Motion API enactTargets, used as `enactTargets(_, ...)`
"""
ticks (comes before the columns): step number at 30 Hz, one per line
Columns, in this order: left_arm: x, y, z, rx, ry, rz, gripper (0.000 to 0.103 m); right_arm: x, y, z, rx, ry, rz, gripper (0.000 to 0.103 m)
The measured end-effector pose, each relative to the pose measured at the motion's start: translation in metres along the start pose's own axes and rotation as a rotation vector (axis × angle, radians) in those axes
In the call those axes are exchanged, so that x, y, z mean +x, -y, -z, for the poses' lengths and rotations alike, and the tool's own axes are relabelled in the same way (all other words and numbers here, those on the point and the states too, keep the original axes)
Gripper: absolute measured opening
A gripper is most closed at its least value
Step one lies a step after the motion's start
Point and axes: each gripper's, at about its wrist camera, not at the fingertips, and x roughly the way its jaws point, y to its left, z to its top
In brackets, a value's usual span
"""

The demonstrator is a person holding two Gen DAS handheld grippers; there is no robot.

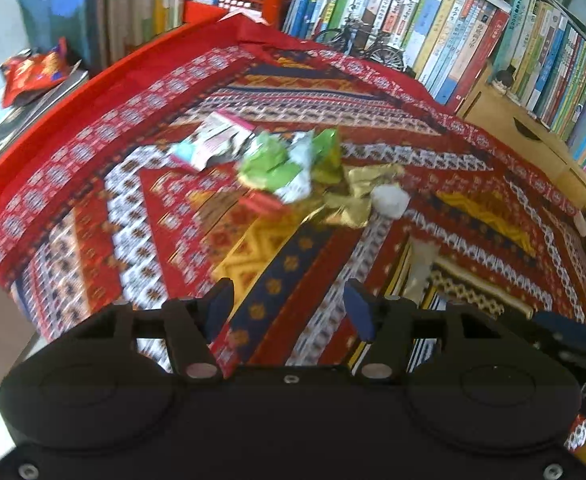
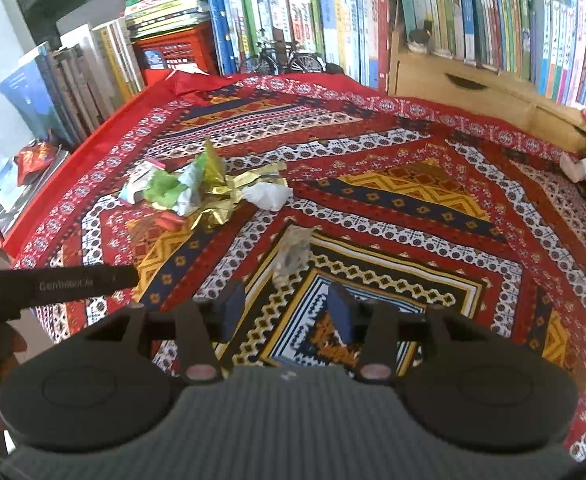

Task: Collect trash
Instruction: 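Move both tools back over the remaining trash on the cloth, then grasp a gold foil candy wrapper with the left tool while the right tool grasps a clear plastic wrapper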

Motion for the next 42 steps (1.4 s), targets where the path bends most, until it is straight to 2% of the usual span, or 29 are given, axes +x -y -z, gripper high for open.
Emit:
enactTargets(15, 0.086, 0.028, -0.046, 0.033, -0.042, -0.023, 0.064, 0.081, 0.018, -0.018, 0.010, -0.089, -0.052, 0.068)
enactTargets(23, 0.106, 0.035, -0.057, 0.004, -0.032, 0.025, 0.072, 0.108, 0.020, -0.026, 0.009, -0.112, -0.068, 0.072)
enactTargets(31, 0.133, 0.051, -0.060, 0.113, -0.065, -0.033, 0.072, 0.124, 0.015, -0.025, -0.032, -0.124, -0.067, 0.073)
enactTargets(34, 0.139, 0.053, -0.059, 0.131, -0.082, -0.027, 0.072, 0.128, 0.014, -0.025, -0.046, -0.129, -0.066, 0.073)
enactTargets(35, 0.140, 0.053, -0.059, 0.132, -0.088, -0.021, 0.071, 0.130, 0.014, -0.025, -0.048, -0.131, -0.067, 0.073)
enactTargets(39, 0.141, 0.050, -0.056, 0.119, -0.114, 0.019, 0.052, 0.135, 0.011, -0.025, -0.058, -0.138, -0.072, 0.073)
enactTargets(42, 0.138, 0.050, -0.054, 0.132, -0.105, 0.021, 0.051, 0.139, 0.010, -0.026, -0.063, -0.141, -0.083, 0.073)
